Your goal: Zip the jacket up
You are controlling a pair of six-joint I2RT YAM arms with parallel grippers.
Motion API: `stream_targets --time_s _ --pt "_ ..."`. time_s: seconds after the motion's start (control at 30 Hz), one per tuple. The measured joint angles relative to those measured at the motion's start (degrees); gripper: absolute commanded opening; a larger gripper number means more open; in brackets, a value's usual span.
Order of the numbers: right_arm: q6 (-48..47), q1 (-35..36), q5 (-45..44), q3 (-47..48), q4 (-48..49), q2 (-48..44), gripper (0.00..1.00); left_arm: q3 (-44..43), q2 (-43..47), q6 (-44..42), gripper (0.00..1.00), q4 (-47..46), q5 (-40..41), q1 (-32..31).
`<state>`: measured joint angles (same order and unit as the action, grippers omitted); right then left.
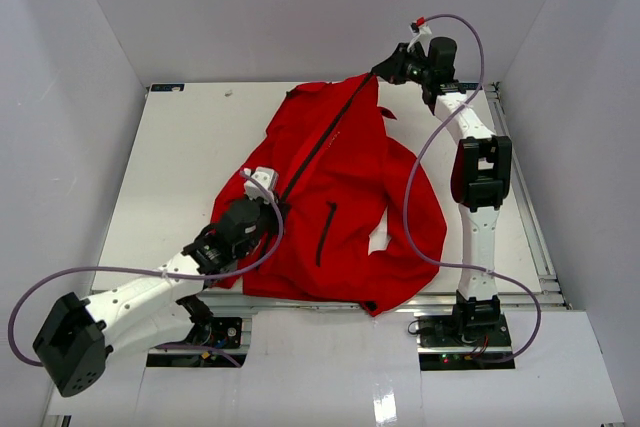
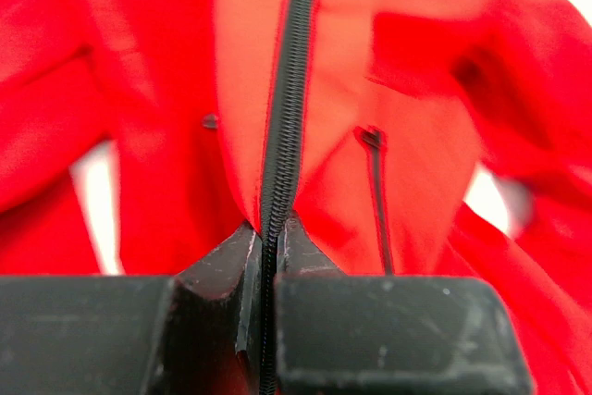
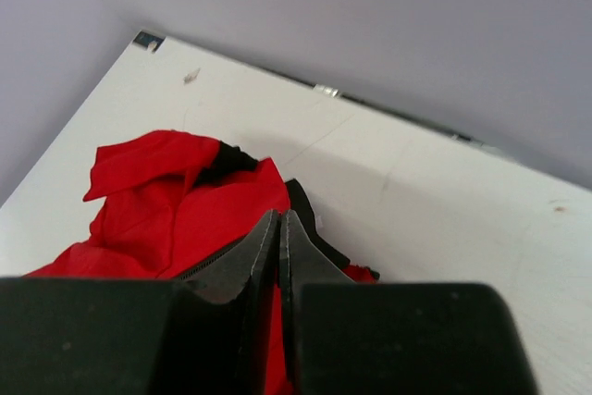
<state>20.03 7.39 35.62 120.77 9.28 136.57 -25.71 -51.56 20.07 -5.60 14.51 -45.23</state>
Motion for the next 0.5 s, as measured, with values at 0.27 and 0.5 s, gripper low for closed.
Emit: stream_targets --time_s 0.27,0.5 --pt "3.58 -5.71 -5.4 -4.48 9.63 -2.73 0.08 -19.32 -25.51 -7.55 0.0 -2.97 9.39 8.73" --pt "6.49 -7.38 -5.15 -14.32 16.33 -7.2 0.08 -19.29 -28.62 -9.77 0.11 -7.44 11.52 10.42"
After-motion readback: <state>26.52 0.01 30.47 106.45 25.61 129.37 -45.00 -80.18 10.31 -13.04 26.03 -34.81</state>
